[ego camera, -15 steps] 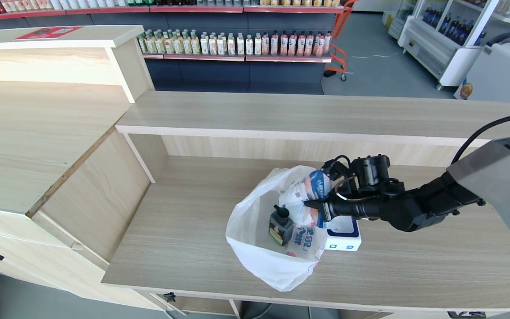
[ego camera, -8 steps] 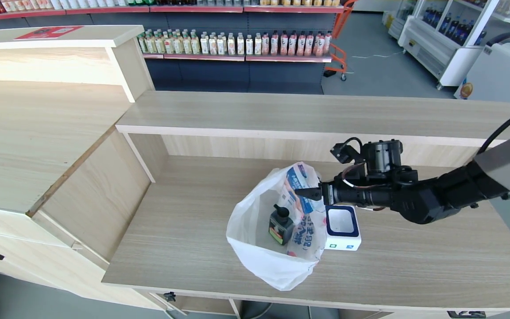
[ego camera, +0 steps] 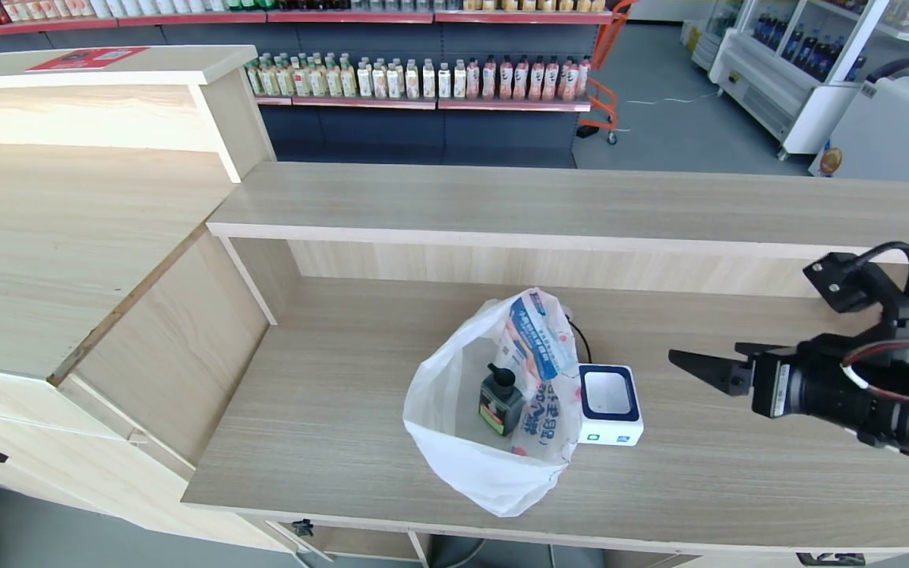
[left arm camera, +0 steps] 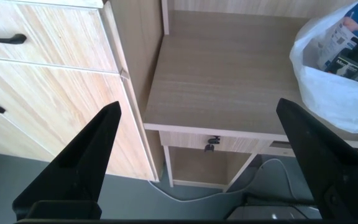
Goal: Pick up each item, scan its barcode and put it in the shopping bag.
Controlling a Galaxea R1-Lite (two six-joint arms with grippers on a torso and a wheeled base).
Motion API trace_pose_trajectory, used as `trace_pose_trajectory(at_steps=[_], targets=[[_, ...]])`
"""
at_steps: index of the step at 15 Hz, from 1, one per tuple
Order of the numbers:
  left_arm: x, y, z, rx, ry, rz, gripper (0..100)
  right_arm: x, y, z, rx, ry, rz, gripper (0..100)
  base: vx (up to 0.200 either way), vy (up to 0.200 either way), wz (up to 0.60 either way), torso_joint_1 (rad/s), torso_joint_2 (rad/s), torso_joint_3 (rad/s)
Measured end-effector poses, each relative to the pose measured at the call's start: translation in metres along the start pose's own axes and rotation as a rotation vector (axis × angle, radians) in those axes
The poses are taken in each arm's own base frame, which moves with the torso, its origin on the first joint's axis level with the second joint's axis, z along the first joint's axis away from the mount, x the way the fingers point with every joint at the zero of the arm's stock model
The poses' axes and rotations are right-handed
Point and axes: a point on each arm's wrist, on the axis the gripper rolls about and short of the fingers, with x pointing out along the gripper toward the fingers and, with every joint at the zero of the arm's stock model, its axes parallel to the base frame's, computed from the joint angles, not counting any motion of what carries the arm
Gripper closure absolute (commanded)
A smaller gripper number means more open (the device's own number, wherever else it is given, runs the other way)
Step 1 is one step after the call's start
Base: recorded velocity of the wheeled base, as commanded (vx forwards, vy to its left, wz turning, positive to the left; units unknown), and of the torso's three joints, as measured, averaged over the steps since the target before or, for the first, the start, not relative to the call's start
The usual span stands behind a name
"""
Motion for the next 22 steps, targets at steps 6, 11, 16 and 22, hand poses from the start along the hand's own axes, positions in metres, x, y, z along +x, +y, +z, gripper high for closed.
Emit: trace_pose_trajectory(at_steps=[6, 11, 16, 22], targets=[[0.000, 0.000, 0.000, 0.000, 0.000, 0.000, 0, -0.141, 0.005, -0.106, -0.010, -0.070, -0.275, 0, 0.000, 0.000, 0.00, 0.000, 0.00, 0.000], [0.000, 0.000, 0.000, 0.000, 0.000, 0.000, 0, -0.179, 0.015, -0.163, -0.053, -0.223, -0.397, 0, 0.000, 0.000, 0.00, 0.000, 0.00, 0.000], [0.000, 0.000, 0.000, 0.000, 0.000, 0.000, 0, -0.184, 0.017, -0.169, -0.067, -0.325, -0.403, 0, 0.000, 0.000, 0.00, 0.000, 0.00, 0.000], [0.000, 0.000, 0.000, 0.000, 0.000, 0.000, 0, -0.185, 0.017, -0.170, -0.064, -0.339, -0.401, 100, 0.000, 0.000, 0.00, 0.000, 0.00, 0.000]])
